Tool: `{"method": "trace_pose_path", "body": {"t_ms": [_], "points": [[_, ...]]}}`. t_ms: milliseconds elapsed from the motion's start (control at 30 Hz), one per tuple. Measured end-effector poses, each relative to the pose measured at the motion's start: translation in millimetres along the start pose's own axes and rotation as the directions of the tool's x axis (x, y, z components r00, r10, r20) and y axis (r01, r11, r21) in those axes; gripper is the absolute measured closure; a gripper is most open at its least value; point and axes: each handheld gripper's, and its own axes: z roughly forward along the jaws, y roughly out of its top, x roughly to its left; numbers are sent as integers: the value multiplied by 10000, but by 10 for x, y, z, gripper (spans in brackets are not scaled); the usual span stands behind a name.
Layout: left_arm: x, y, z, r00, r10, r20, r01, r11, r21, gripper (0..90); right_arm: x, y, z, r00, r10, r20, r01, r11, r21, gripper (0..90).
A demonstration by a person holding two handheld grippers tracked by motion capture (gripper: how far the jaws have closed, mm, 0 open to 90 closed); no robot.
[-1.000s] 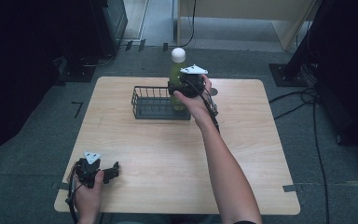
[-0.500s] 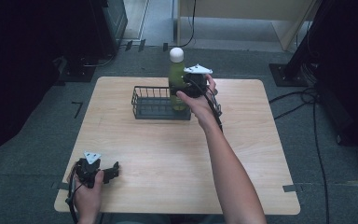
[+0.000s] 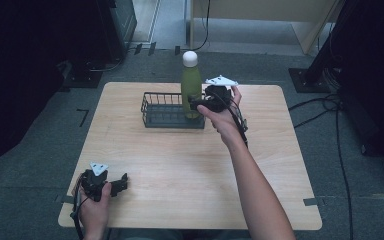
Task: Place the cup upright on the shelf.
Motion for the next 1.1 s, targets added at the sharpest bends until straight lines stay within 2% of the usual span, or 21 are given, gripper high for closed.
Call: {"method": "trace_pose_path", "body": {"t_ms": [133, 533, 733, 1100], "points": [[-1, 0, 1, 10000, -17, -4, 17, 10000, -17, 0, -40, -94, -124, 10000, 1, 78, 0, 10000, -39, 39], [0, 0, -1, 10000, 10, -2, -10, 10000, 7, 0, -141, -392, -345, 9999, 65, 100, -66, 9999, 104, 22], [0, 0, -1, 10000, 10, -4, -10, 10000, 6, 0, -193, -530, -447, 9994, -44, 332, 35, 9997, 252, 21], [0, 0, -1, 10000, 11, 0, -11, 10000, 6, 0, -342, -741, -654, 9982, 192, 575, -209, 9993, 298, 20]]}}
